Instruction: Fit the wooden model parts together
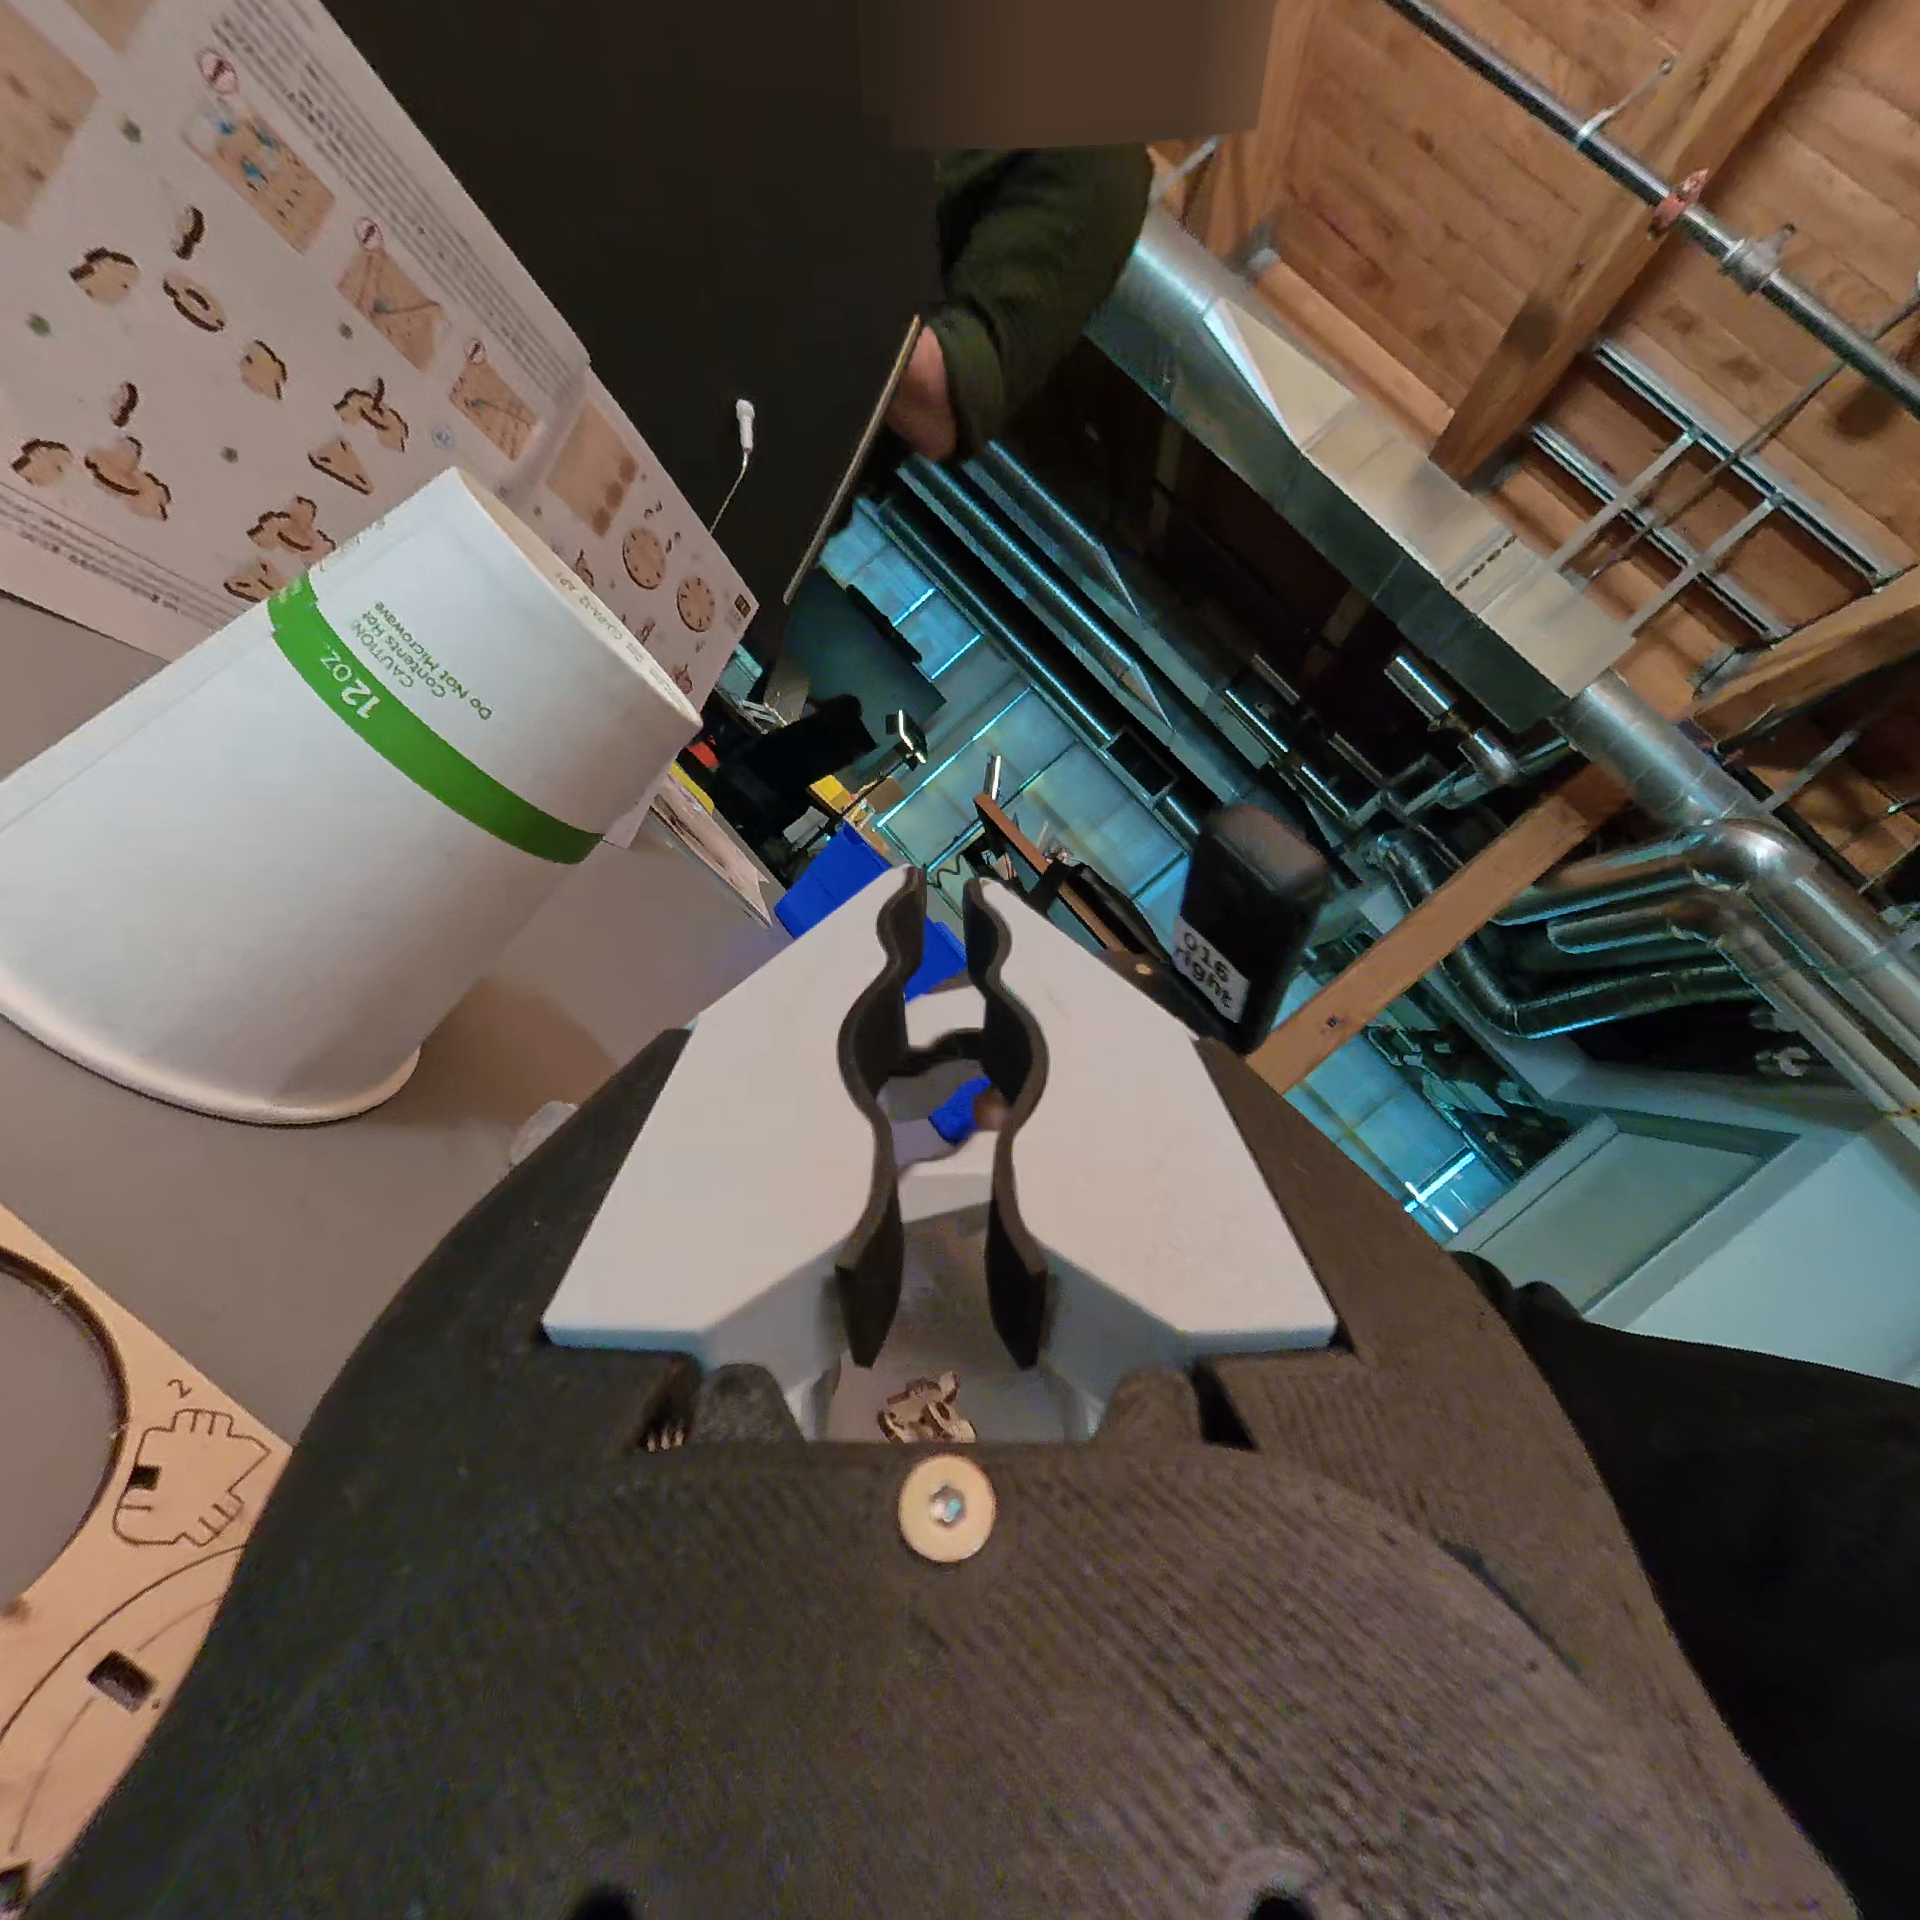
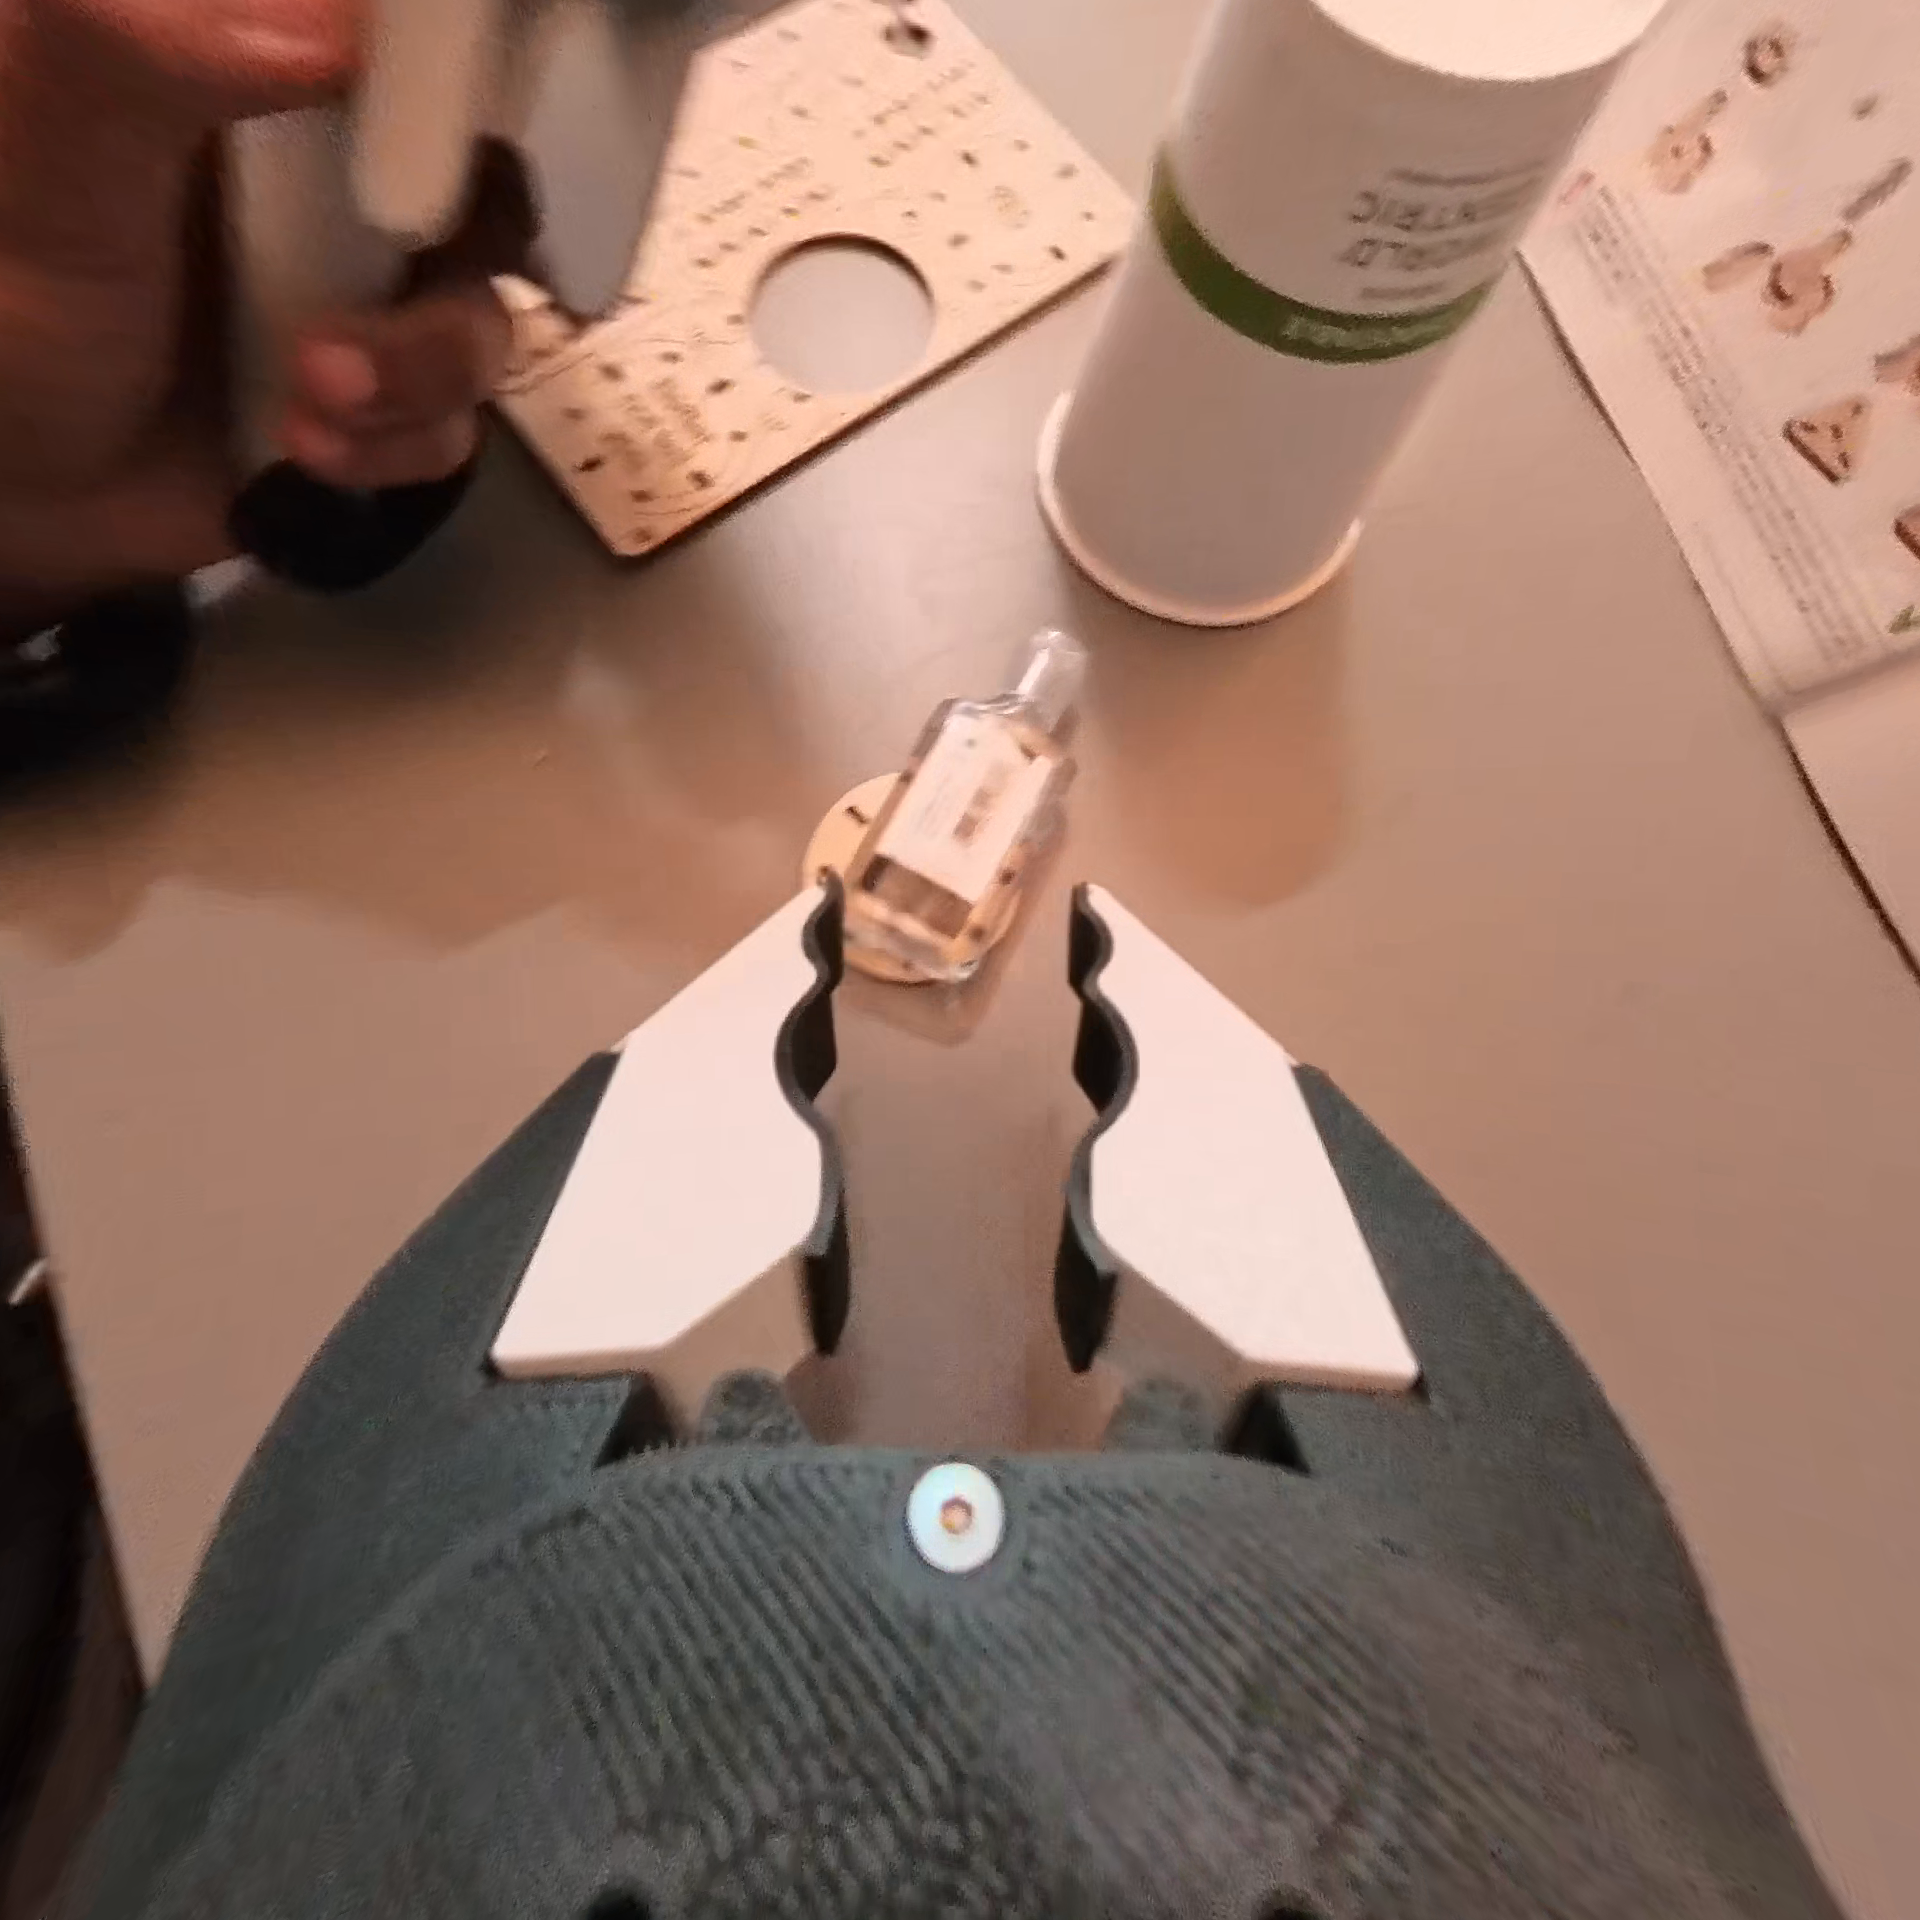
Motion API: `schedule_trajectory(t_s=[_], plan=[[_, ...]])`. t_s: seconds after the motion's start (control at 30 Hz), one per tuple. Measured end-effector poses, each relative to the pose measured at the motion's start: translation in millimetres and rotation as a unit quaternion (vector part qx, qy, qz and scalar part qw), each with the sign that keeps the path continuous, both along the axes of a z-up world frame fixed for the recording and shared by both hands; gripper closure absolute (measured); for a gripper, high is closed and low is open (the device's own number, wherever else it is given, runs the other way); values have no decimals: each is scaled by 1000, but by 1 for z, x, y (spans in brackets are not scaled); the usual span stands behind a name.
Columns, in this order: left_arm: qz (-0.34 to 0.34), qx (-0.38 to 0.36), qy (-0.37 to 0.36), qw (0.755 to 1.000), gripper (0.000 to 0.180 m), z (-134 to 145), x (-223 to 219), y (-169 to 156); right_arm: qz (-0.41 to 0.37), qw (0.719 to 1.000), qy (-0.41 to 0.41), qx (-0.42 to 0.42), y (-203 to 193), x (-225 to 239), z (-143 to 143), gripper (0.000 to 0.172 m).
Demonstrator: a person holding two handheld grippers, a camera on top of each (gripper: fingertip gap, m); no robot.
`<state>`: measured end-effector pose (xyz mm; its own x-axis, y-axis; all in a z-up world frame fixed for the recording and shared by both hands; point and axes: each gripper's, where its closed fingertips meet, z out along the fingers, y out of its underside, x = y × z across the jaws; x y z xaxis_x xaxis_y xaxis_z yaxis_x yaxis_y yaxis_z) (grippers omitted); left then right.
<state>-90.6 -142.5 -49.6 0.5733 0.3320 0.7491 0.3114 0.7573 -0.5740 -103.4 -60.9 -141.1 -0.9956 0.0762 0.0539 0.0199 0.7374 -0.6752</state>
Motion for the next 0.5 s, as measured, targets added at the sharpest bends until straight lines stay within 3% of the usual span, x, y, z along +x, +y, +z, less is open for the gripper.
schedule_trajectory(t_s=[0.17, 0.3, 0.5], plan=[[-4, 0, -1, 1000, 175, 0, 0, 1, -35, 999, -31, 22, -23, -2, -23, 113], [-10, 9, 0, 1000, 175, 1, 0, 2, -36, 998, -18, 50, -28, -4, -34, 125], [-9, 17, 4, 1000, 175, 3, 1, 0, -52, 999, -13, -7, -30, -11, -3, 133]])
